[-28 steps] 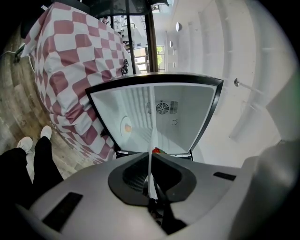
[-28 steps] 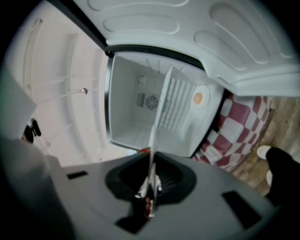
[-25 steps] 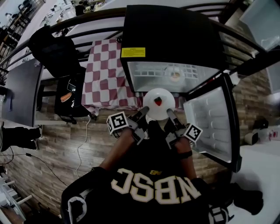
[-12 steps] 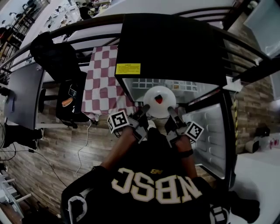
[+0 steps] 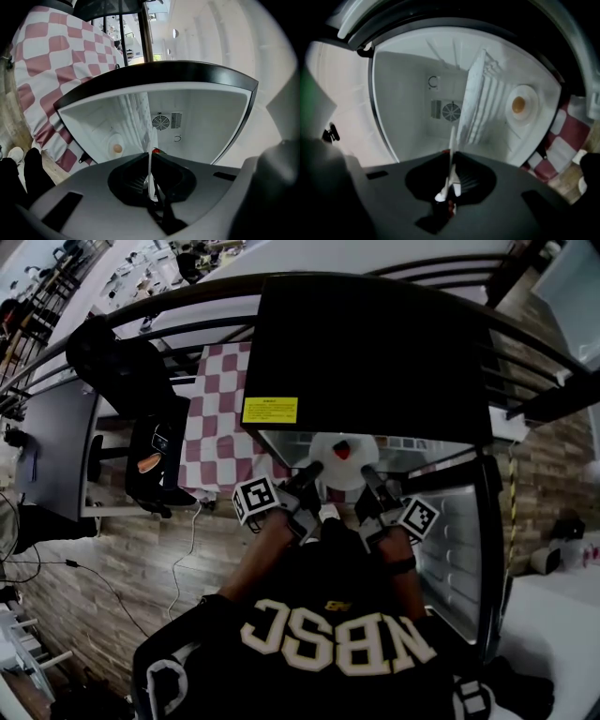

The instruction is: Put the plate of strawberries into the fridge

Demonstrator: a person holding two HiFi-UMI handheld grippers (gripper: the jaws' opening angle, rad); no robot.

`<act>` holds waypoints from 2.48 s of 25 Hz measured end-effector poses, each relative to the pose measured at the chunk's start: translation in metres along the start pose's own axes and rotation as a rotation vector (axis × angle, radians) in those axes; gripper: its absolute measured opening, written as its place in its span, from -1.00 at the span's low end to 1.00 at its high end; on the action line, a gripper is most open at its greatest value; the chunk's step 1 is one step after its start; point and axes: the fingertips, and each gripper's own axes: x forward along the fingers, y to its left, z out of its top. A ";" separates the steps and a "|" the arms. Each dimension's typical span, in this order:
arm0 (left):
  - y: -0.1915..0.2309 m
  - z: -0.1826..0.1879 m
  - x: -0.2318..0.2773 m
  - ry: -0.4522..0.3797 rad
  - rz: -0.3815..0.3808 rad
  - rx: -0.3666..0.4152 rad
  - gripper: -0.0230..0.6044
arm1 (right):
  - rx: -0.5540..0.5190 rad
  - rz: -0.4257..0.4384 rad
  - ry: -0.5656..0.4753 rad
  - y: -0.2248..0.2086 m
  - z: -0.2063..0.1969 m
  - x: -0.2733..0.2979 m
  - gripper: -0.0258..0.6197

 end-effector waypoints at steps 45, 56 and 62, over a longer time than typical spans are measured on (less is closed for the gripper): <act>-0.001 0.023 0.036 -0.004 -0.056 0.046 -0.77 | -0.083 -0.067 -0.038 -0.006 0.033 0.026 -0.60; 0.000 0.018 0.027 0.011 -0.045 0.129 -0.46 | -0.107 -0.089 -0.068 -0.007 0.028 0.015 -0.35; 0.000 0.009 0.016 0.018 -0.041 0.165 -0.45 | -0.142 -0.123 -0.078 -0.011 0.023 -0.001 -0.35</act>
